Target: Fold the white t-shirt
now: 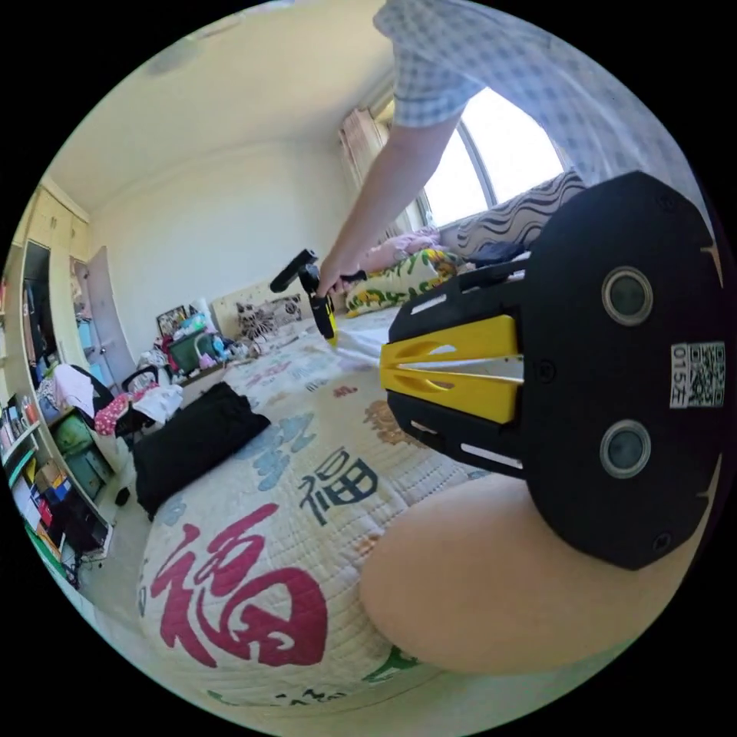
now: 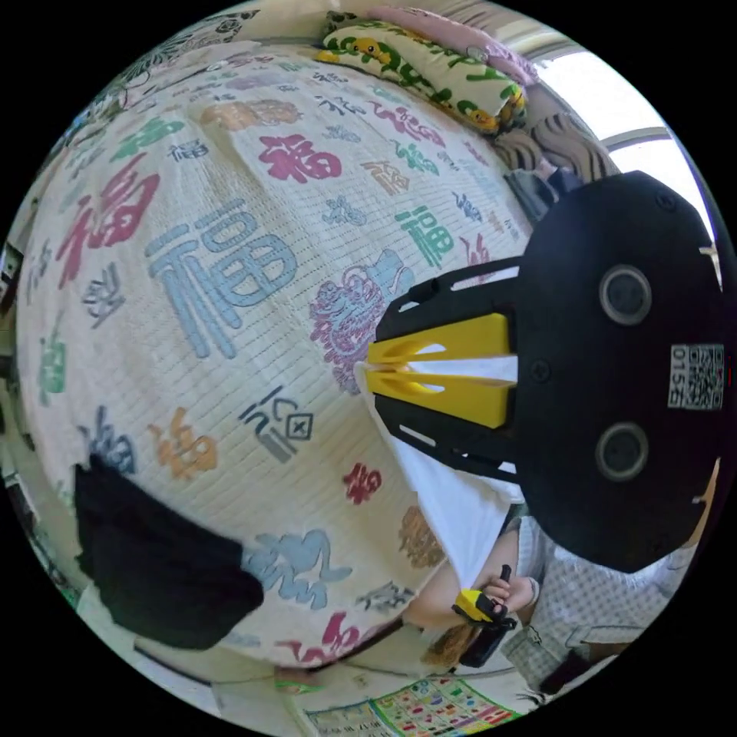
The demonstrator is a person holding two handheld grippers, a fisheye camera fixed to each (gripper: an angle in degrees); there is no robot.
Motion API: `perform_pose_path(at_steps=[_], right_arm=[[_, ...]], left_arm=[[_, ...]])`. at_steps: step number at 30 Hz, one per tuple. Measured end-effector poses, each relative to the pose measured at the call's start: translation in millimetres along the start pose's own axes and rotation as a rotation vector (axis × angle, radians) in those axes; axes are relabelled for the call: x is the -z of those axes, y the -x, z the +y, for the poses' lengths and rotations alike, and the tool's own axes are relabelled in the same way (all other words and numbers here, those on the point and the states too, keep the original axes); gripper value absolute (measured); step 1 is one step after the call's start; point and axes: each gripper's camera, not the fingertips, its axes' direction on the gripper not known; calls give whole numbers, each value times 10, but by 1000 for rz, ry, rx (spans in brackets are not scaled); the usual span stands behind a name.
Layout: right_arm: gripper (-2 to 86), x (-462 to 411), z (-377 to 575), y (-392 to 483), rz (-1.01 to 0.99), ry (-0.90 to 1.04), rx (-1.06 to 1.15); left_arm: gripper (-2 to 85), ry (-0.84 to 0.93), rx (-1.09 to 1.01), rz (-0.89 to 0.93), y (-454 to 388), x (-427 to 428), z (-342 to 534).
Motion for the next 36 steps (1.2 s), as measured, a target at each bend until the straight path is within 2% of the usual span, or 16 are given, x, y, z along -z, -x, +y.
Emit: perform_pose_path(at_steps=[3,6,9,17,25,36], right_arm=[[3,423,279,-137,-101,-133,25],[3,685,682,-307,-123,-203,69],[3,888,1263,-664,-233,-306,62],[3,797,3157,-2160,-502,-515,-90],[5,21,4682,-3648,-732,-642,-208],[32,-795,5861,-4650,-922,-674,-313]], left_arm=[[-9,12,-119,19,-293,119,53],[-8,59,-344,30,-801,98,227],[-8,132,-541,80,-1321,-135,511],[-8,443,-856,223,-2400,-1538,1536],[-8,716,-1062,215,-3004,-3168,2595],[-5,985,-1133,166,-3144,-4991,3532]])
